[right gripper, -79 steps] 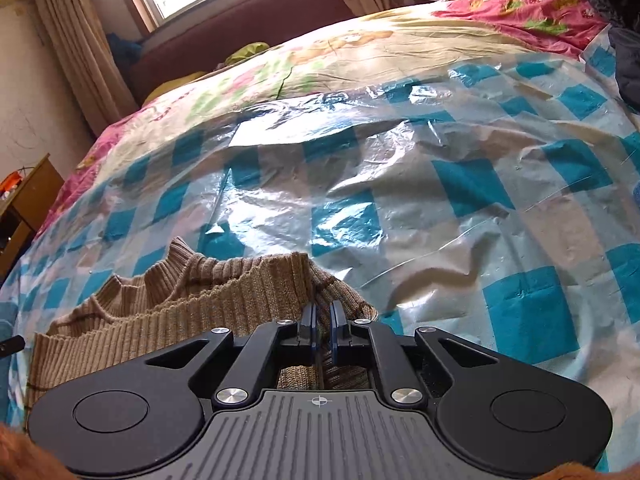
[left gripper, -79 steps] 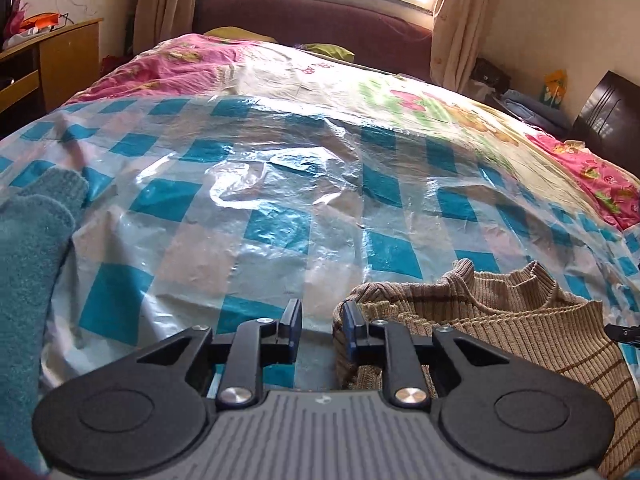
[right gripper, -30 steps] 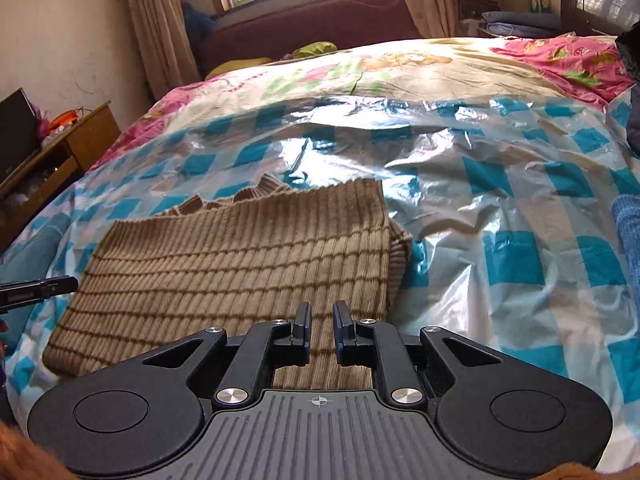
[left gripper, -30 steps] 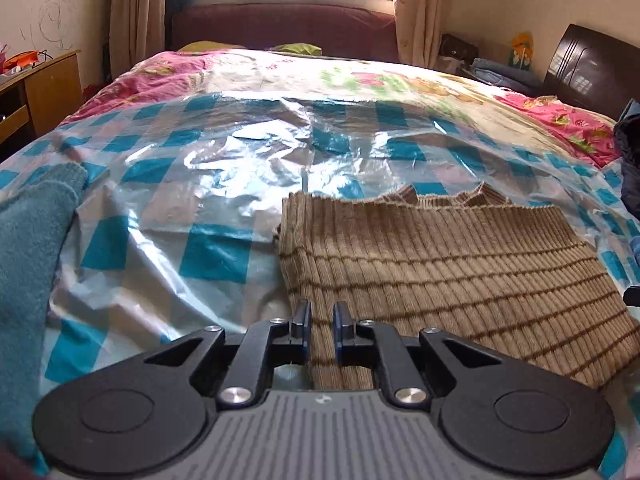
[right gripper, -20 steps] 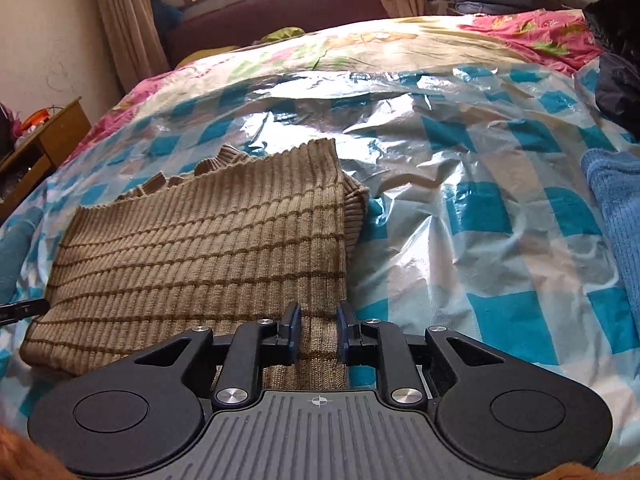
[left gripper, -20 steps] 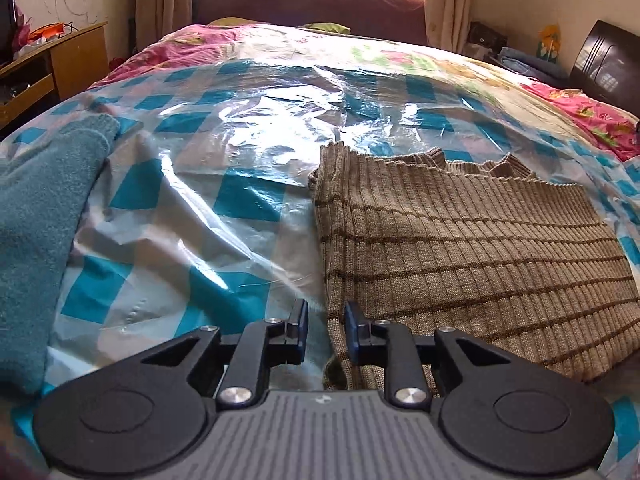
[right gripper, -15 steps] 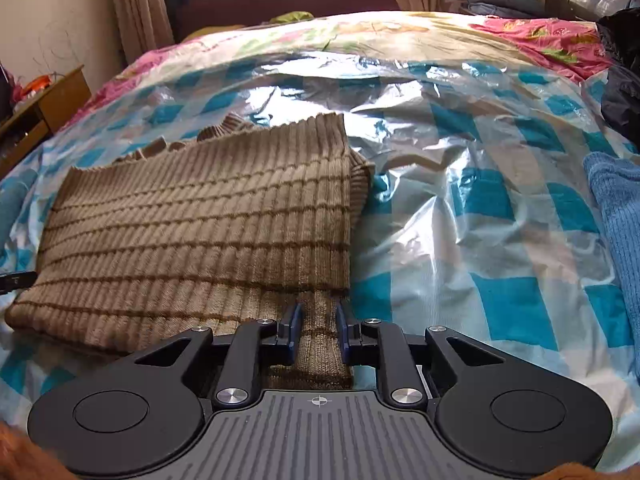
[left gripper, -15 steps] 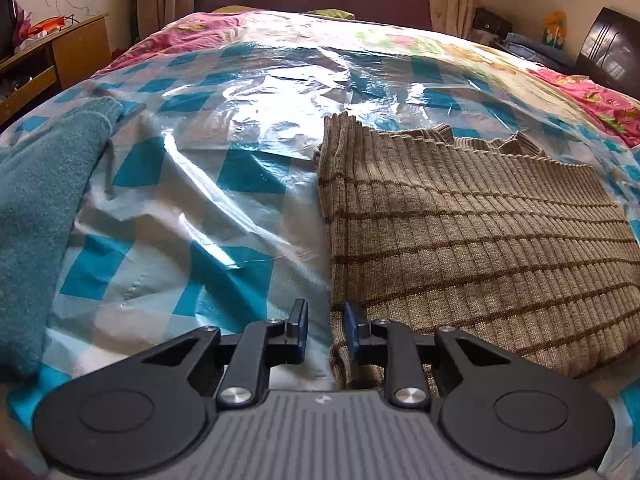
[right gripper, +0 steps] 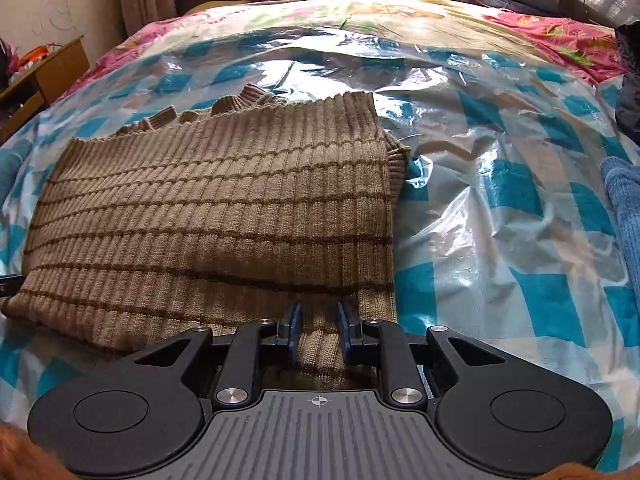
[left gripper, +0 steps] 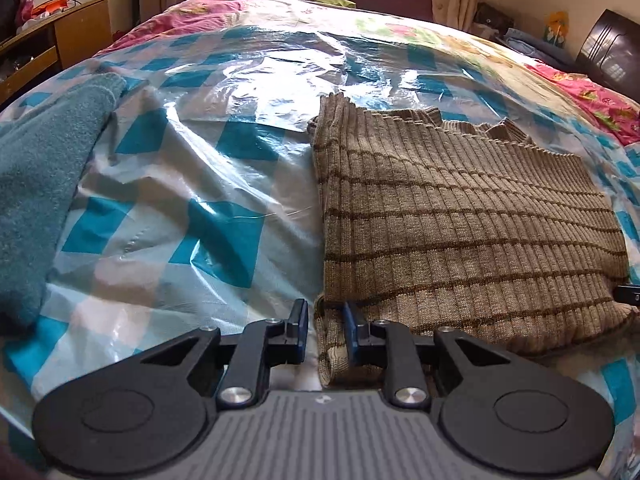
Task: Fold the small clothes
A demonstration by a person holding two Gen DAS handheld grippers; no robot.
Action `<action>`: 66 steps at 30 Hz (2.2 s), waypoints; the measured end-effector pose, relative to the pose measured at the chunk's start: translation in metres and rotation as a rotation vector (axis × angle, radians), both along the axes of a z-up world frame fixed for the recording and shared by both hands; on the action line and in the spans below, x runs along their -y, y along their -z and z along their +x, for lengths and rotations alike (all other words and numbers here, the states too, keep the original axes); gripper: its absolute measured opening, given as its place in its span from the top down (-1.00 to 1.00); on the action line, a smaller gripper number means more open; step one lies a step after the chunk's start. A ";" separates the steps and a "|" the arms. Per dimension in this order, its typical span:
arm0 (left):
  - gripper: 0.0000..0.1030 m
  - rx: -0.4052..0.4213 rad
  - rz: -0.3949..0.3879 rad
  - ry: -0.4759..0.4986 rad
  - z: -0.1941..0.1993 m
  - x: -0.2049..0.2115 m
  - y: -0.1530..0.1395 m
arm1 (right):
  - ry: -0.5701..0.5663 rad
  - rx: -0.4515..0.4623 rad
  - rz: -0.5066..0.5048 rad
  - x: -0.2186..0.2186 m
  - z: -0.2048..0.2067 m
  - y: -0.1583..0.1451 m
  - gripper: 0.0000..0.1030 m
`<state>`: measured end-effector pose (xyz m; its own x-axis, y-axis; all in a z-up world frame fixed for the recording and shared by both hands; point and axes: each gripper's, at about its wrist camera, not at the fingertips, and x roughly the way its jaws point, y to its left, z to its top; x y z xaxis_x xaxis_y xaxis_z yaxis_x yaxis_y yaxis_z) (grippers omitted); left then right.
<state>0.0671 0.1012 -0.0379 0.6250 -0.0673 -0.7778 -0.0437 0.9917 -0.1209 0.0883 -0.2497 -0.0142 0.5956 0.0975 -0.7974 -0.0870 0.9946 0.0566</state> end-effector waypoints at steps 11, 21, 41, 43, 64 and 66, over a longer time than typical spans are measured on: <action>0.46 -0.012 -0.093 0.001 -0.003 -0.004 0.004 | -0.004 -0.017 -0.005 -0.019 0.006 -0.004 0.59; 0.46 -0.024 -0.073 0.016 -0.007 0.003 0.006 | -0.026 -0.031 0.011 -0.025 0.007 -0.006 0.58; 0.34 -0.025 -0.250 -0.075 -0.022 -0.008 0.005 | -0.349 -0.060 0.104 -0.219 0.089 -0.043 0.12; 0.32 -0.025 -0.265 -0.063 -0.021 -0.009 0.006 | -0.356 -0.095 0.108 -0.244 0.102 -0.036 0.11; -0.03 0.085 -0.188 -0.114 -0.029 -0.011 -0.004 | -0.367 -0.102 -0.059 -0.273 0.131 -0.025 0.75; -0.12 0.089 -0.170 -0.127 -0.027 -0.010 -0.003 | -0.369 -0.091 -0.023 -0.264 0.129 -0.032 0.75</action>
